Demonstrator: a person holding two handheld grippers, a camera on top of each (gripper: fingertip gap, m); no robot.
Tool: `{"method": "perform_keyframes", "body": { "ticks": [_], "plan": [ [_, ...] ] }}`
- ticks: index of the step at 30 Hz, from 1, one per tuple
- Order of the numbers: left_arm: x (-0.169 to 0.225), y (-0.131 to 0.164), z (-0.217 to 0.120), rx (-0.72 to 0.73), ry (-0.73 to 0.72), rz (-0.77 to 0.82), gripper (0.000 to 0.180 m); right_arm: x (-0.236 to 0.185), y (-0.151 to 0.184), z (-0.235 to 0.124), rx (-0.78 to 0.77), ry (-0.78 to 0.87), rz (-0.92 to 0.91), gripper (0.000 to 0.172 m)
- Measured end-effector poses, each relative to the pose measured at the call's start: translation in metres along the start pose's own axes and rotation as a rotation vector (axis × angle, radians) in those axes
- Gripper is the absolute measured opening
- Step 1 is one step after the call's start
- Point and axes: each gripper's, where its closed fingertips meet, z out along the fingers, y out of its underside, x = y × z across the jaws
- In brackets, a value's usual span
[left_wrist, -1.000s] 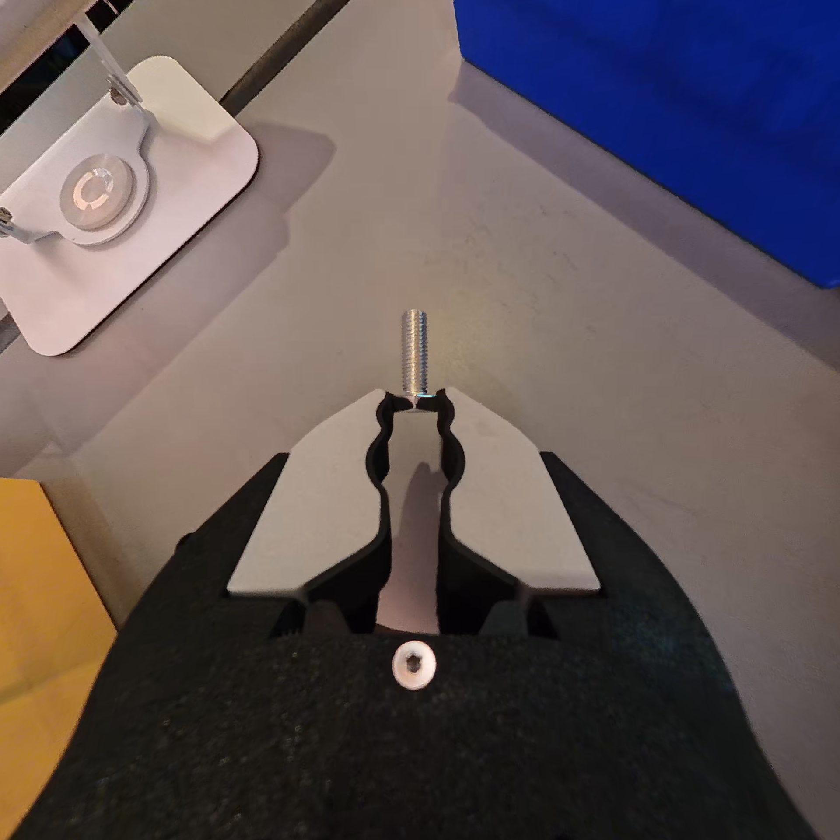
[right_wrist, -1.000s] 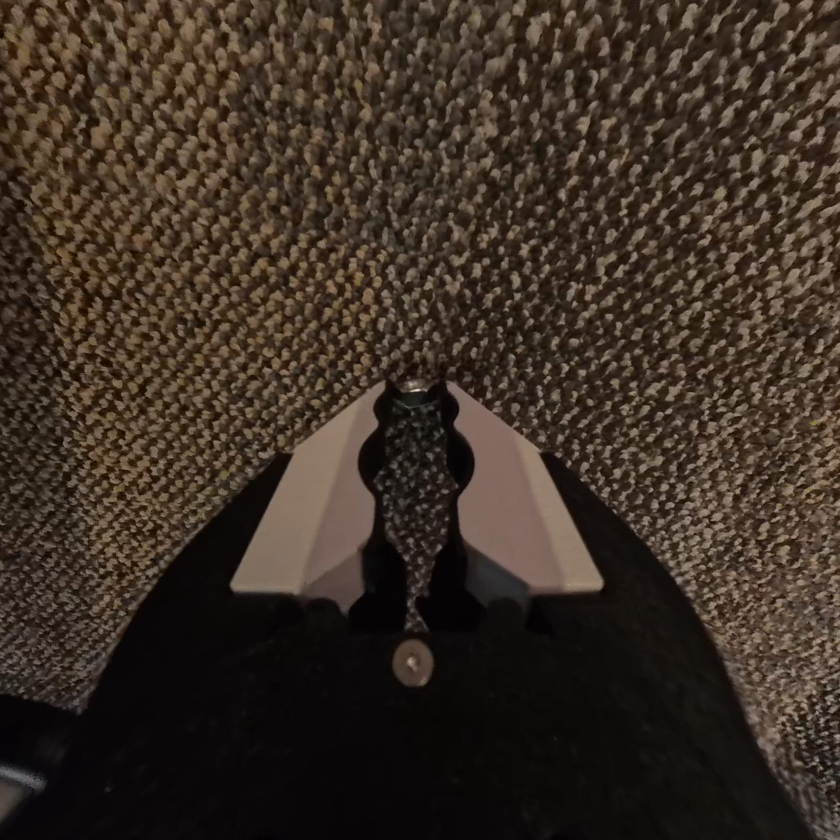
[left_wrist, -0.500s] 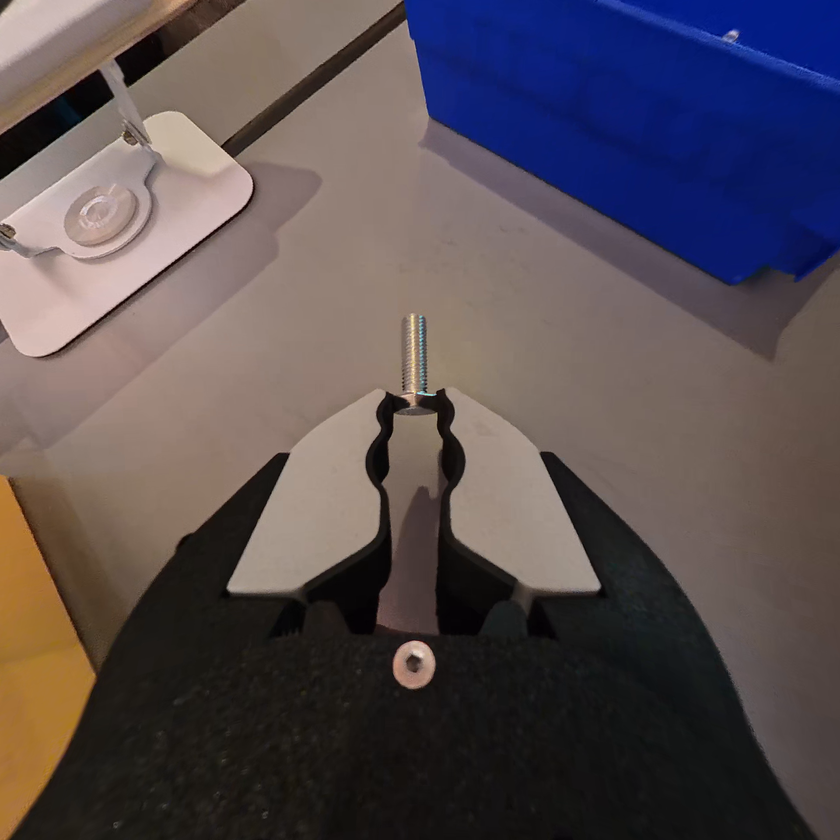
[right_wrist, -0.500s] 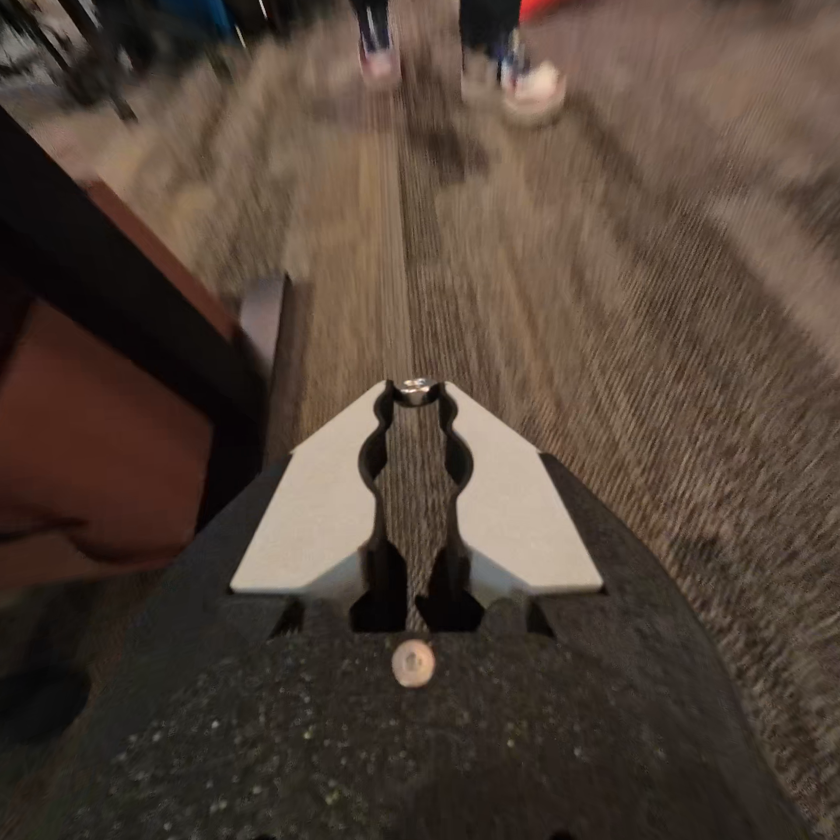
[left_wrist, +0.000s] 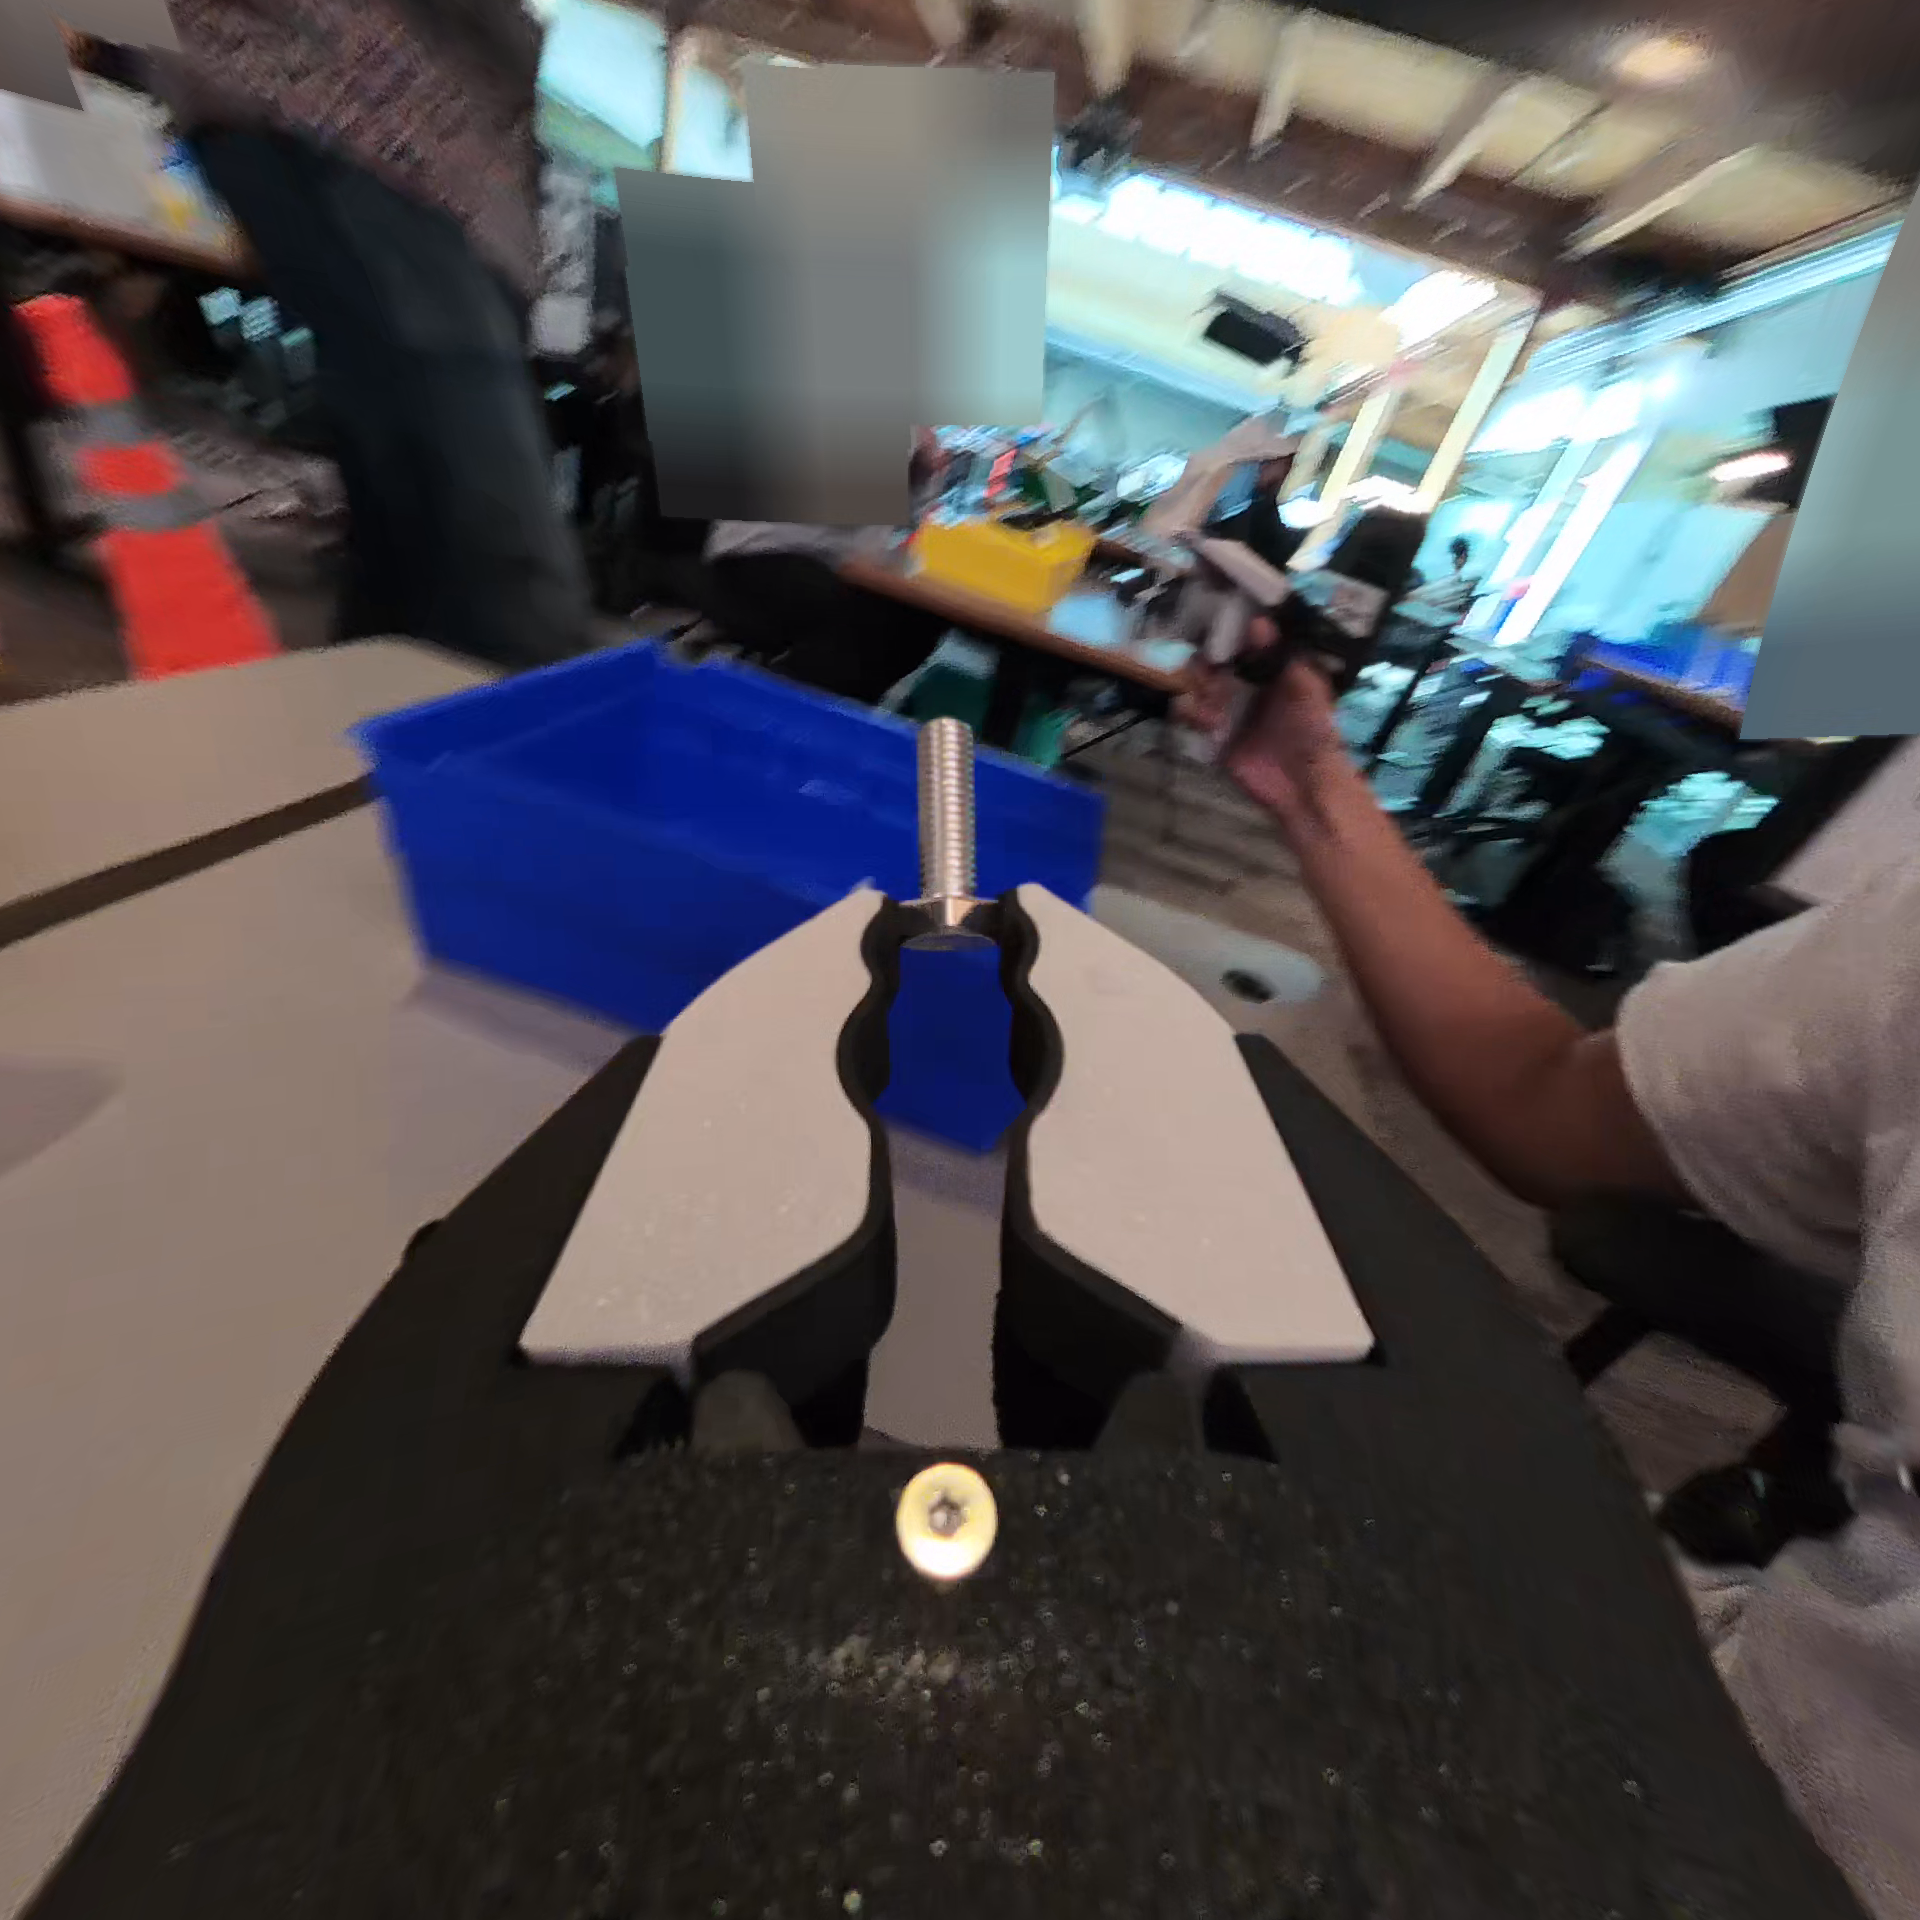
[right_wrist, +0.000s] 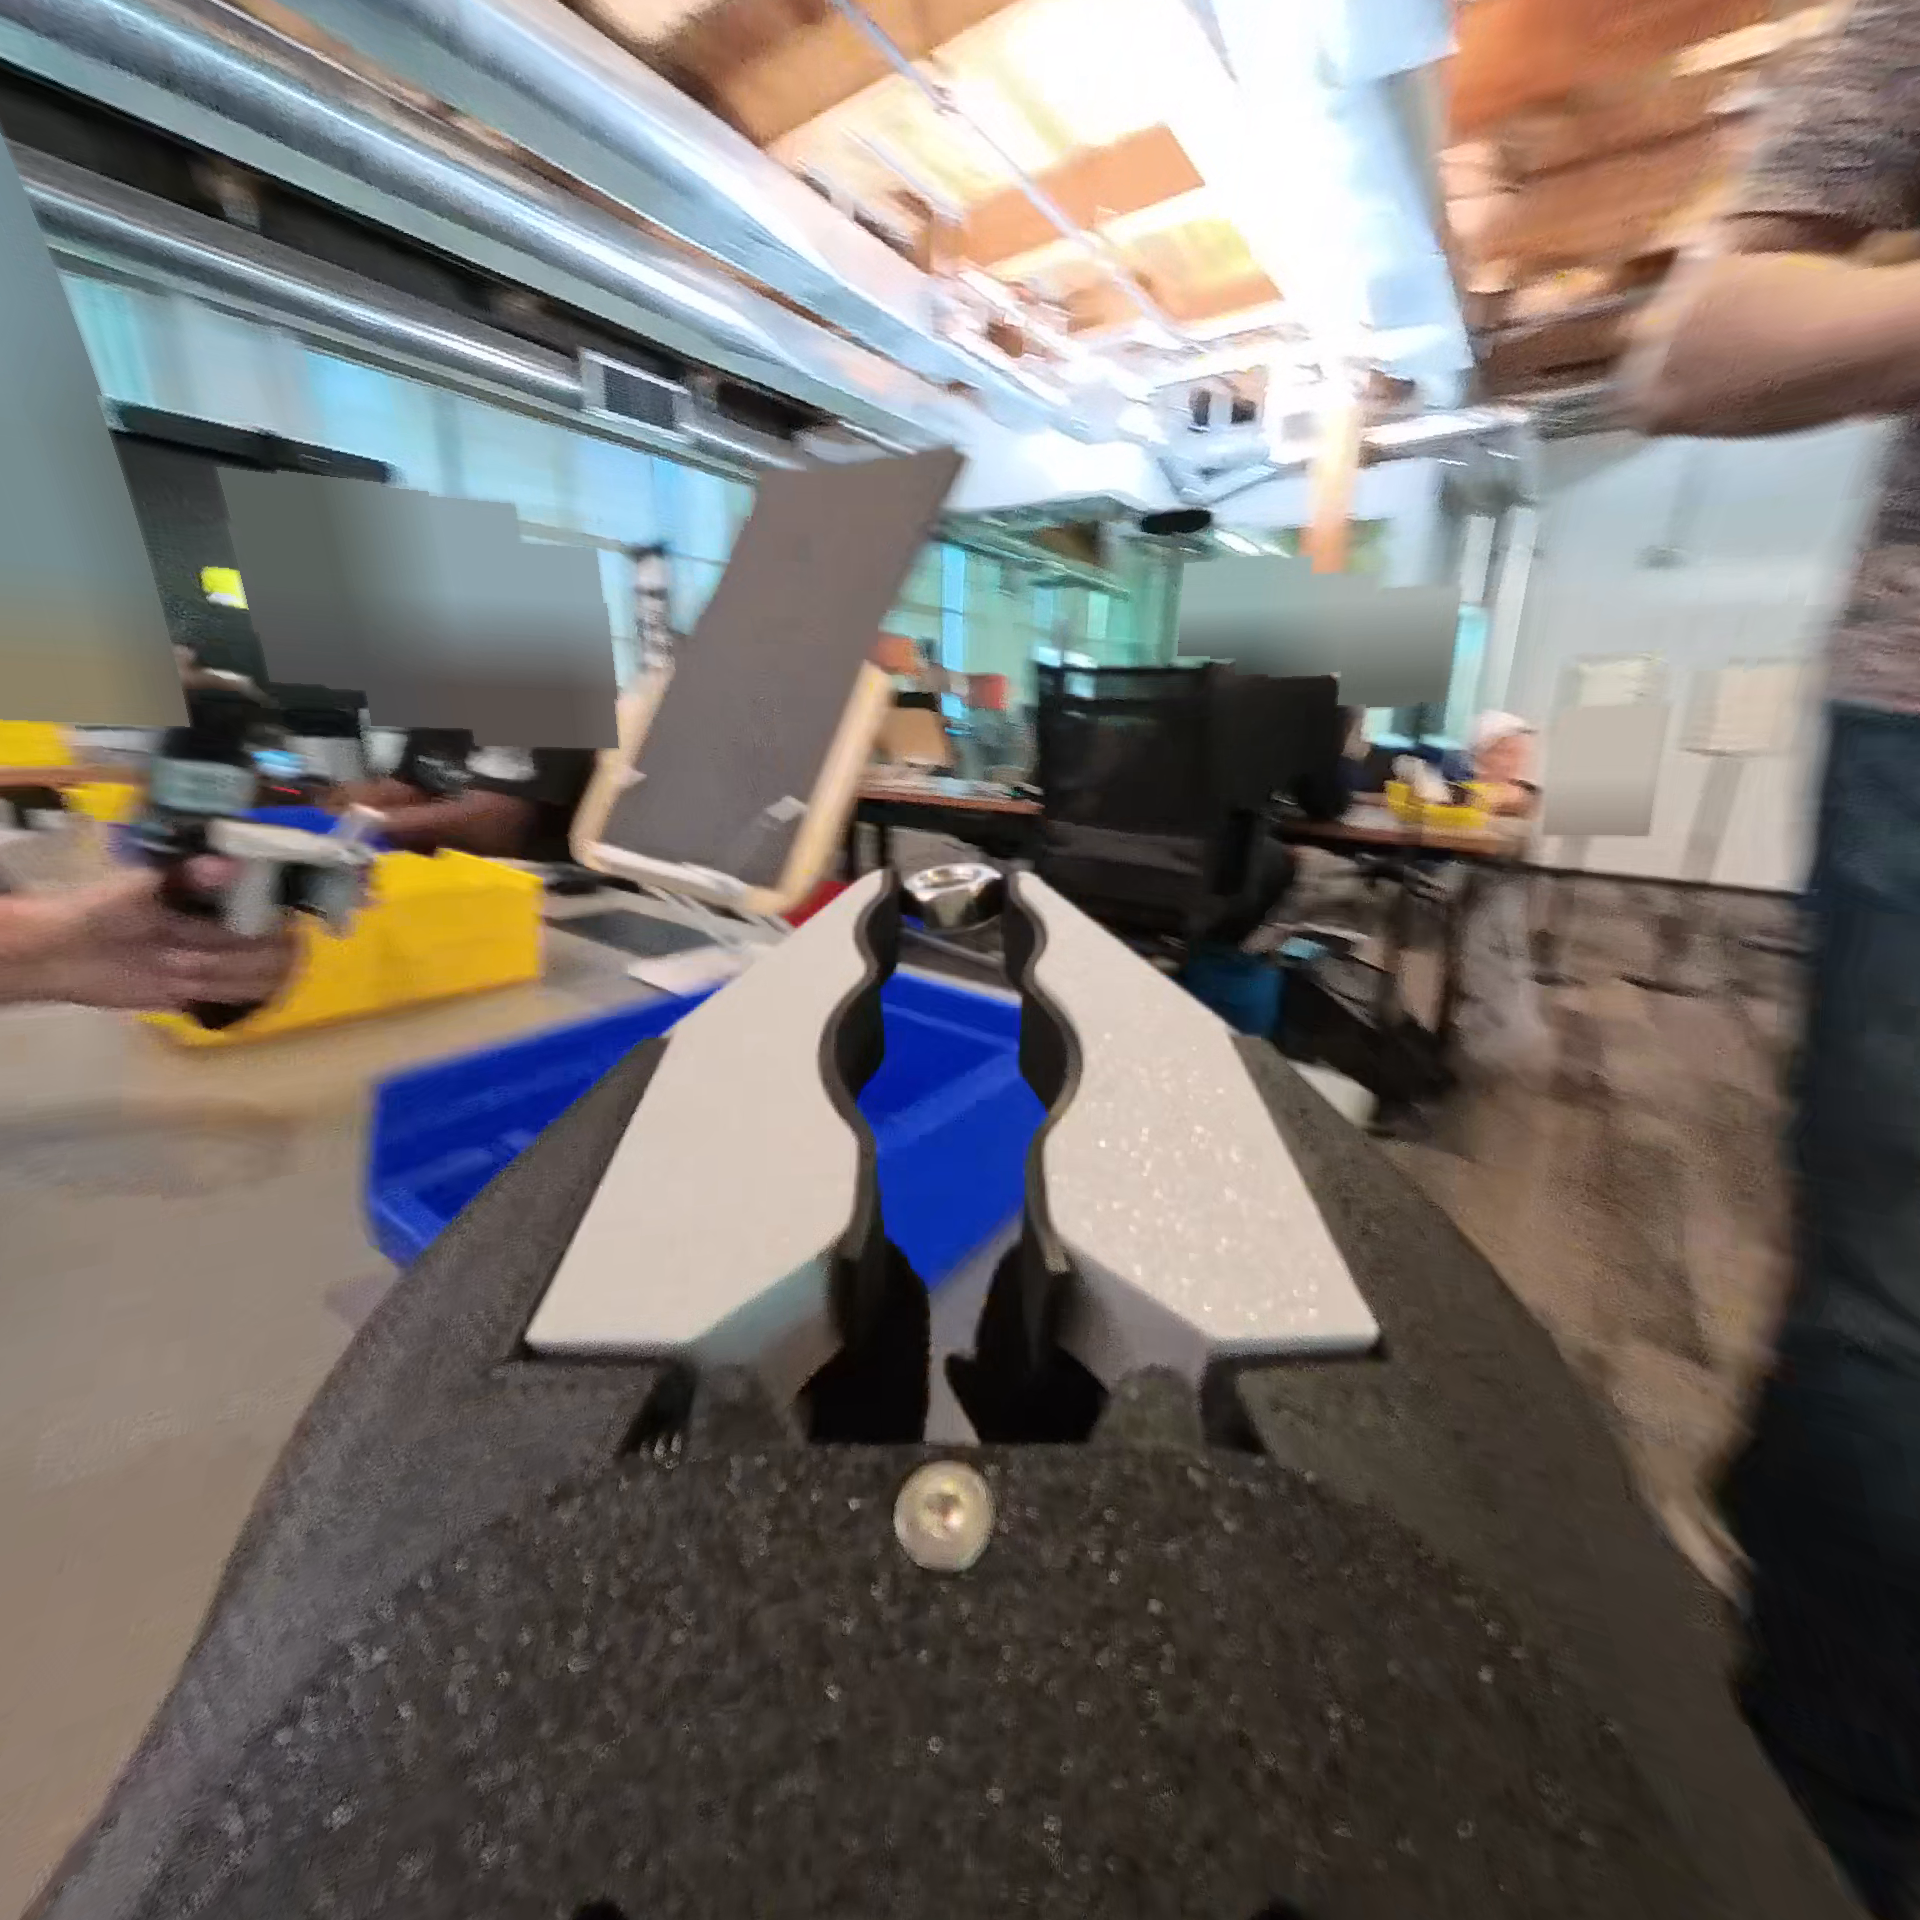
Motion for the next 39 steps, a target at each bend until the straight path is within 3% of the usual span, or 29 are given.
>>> {"method": "perform_keyframes", "body": {
  "ticks": [3, 6, 9, 13, 16, 23, 39],
  "plan": [
    [0.033, -0.02, 0.022, 0.071, 0.211, -0.053, 0.018, -0.081, -0.032, 0.079, 0.031, -0.23, 0.129, 0.019],
    [0.061, -0.033, 0.025, 0.123, 0.408, -0.221, 0.018, -0.179, -0.052, 0.144, 0.139, -0.475, 0.26, 0.019],
    [0.08, -0.042, 0.01, 0.182, 0.555, -0.371, 0.017, -0.26, -0.037, 0.19, 0.156, -0.667, 0.445, 0.018],
    [0.097, -0.048, -0.016, 0.241, 0.657, -0.41, 0.017, -0.321, -0.006, 0.222, 0.115, -0.816, 0.668, 0.018],
    [0.098, -0.053, -0.035, 0.318, 0.7, -0.471, 0.017, -0.348, 0.003, 0.228, 0.114, -0.896, 0.757, 0.018],
    [0.092, -0.046, -0.049, 0.31, 0.697, -0.51, 0.017, -0.385, 0.02, 0.242, 0.087, -0.957, 0.824, 0.018],
    [0.099, -0.046, -0.053, 0.297, 0.708, -0.495, 0.018, -0.387, 0.025, 0.245, 0.135, -1.007, 0.964, 0.019]
  ]
}}
